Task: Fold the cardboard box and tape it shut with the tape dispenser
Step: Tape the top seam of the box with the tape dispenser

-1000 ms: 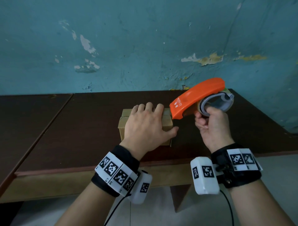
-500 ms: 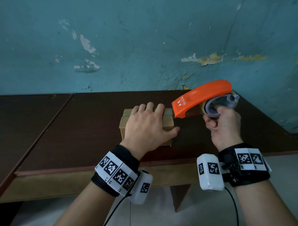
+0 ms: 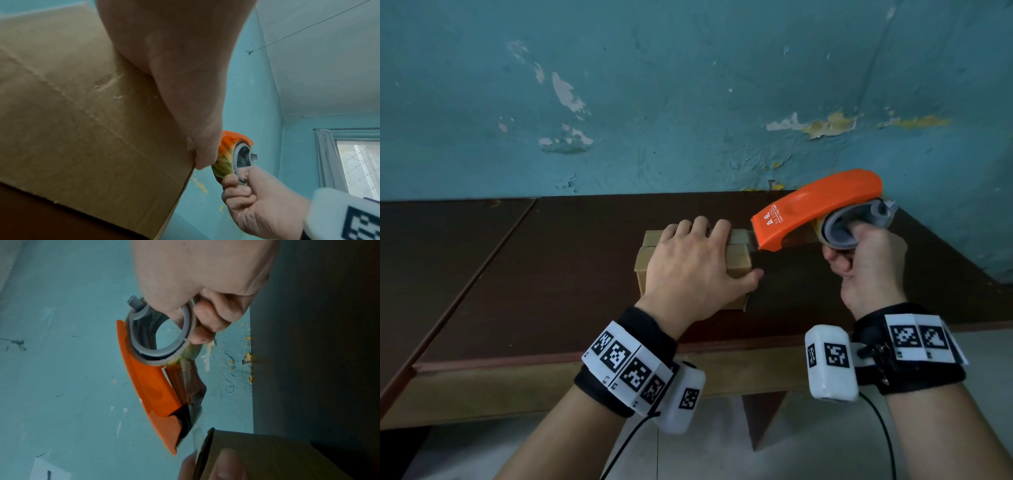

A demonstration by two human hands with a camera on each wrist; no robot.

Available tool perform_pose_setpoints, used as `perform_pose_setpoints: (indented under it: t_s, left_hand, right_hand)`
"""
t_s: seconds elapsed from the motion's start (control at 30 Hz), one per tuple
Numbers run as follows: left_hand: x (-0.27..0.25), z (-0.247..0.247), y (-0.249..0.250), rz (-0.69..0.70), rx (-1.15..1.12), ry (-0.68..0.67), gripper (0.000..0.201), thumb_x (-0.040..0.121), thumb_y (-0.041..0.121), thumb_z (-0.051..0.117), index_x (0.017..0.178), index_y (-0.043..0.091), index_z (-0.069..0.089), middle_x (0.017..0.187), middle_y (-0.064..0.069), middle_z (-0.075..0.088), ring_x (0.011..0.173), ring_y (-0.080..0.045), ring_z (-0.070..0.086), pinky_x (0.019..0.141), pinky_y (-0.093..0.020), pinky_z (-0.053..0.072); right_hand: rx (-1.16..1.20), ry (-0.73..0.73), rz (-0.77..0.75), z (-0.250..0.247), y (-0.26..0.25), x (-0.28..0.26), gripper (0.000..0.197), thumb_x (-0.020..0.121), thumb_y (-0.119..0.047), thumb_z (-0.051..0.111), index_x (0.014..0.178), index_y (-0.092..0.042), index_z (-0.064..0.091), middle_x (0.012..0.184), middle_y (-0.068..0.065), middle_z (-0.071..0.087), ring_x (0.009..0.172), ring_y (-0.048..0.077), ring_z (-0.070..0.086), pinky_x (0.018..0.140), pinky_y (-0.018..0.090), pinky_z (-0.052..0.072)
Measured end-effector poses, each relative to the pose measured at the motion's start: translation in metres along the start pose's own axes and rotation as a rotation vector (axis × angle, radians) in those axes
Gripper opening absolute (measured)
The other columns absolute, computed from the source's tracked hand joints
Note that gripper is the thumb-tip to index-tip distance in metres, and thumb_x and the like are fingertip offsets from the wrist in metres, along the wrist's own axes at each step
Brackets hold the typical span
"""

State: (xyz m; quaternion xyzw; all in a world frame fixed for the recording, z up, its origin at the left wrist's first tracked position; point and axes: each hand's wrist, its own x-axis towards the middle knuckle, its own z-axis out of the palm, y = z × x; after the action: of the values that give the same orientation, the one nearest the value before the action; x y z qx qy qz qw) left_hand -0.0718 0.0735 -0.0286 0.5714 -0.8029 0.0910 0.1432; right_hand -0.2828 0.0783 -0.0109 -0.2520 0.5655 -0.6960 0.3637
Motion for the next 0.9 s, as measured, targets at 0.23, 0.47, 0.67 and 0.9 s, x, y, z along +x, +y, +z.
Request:
perform_pose_setpoints:
  t_s: [0.23,0.47,0.67,0.9]
  left_hand:
    - [-0.001,0.0,-0.004,-0.022,0.022,0.011,0.081,0.086,0.083,0.037,0.138,0.023,0.053,0.122,-0.005,0.064,0.116,-0.028,0.06,0.11,-0.044,0.042]
    - [-0.002,-0.001,-0.005,-0.013,0.019,-0.002,0.083,0.087,0.086,0.038,0.142,0.025,0.049,0.127,-0.003,0.062,0.121,-0.026,0.058,0.113,-0.044,0.04]
    - [0.0,0.0,-0.006,-0.016,0.02,0.003,0.084,0.085,0.087,0.037,0.14,0.025,0.051,0.125,-0.003,0.063,0.119,-0.026,0.06,0.112,-0.043,0.041]
    - [-0.001,-0.001,-0.006,-0.02,0.025,0.011,0.084,0.085,0.086,0.037,0.139,0.024,0.053,0.123,-0.004,0.064,0.118,-0.026,0.061,0.112,-0.043,0.041]
  right_hand:
    - [-0.004,0.185,-0.081,-0.025,-0.007,0.023,0.019,0.084,-0.006,0.062,0.072,-0.02,0.065,0.052,-0.004,0.056,0.035,0.006,0.044,0.036,0.018,0.029]
    - [-0.08,0.163,-0.137,-0.029,-0.006,0.02,0.019,0.087,-0.006,0.064,0.076,-0.022,0.066,0.067,-0.001,0.065,0.041,0.004,0.05,0.042,0.016,0.038]
    - [-0.206,0.139,-0.249,-0.03,0.002,0.023,0.021,0.084,-0.001,0.062,0.072,-0.019,0.065,0.066,0.001,0.066,0.046,0.008,0.054,0.048,0.023,0.042]
    - [-0.565,0.128,-0.404,-0.028,0.012,0.022,0.017,0.086,0.004,0.058,0.089,-0.007,0.071,0.076,0.007,0.068,0.06,0.012,0.066,0.053,0.021,0.047]
